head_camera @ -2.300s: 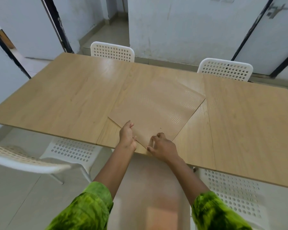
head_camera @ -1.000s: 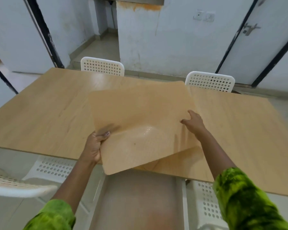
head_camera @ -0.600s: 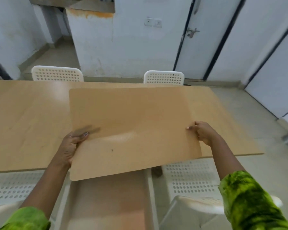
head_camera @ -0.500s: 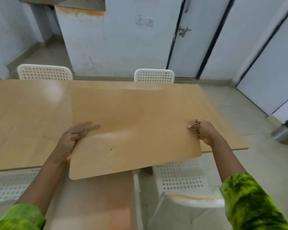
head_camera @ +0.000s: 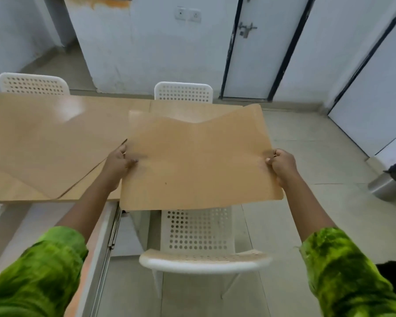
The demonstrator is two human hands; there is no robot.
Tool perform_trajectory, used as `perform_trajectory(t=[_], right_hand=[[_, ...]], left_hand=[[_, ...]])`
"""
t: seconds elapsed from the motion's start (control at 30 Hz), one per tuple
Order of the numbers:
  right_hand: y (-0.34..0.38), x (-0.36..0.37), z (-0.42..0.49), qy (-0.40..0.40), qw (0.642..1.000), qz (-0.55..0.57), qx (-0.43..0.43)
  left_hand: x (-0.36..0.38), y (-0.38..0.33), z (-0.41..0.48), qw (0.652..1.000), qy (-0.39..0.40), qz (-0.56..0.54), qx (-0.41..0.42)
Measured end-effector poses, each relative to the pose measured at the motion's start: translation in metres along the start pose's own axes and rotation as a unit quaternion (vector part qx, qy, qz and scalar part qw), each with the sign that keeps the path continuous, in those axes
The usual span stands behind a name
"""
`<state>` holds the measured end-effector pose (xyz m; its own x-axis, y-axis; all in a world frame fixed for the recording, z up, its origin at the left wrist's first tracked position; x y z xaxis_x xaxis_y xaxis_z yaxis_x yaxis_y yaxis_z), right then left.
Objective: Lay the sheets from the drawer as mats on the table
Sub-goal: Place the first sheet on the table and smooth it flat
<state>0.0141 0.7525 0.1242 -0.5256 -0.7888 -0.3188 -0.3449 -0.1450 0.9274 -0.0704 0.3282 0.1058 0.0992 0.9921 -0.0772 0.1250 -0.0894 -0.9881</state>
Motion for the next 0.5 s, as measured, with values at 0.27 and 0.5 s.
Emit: perform_trajectory(t=[0.27,0.5], right_hand=[[-0.028,-0.014,0.062,-0.061,0.996,-0.060,-0.007],[-0.055,0.009,0.096,-0.081,0.992,-0.091,0.029]], left_hand=[[0.051,0.018,0.053,0.994,-0.070,0.077,-0.020],[0.052,0.053,0.091,0.986,-0.085,0.105,-0.098]])
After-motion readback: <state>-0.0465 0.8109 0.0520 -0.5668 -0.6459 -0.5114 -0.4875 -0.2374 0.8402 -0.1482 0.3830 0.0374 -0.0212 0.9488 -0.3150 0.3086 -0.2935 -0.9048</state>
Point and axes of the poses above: each hand's wrist, its own z-axis towards the middle knuckle, its own x-axis out of the palm, y = z × x, the point moved 5 cm from there along z, towards the middle knuckle, and after that the axes turned 1 degree about -y, right-handed, at the moved point
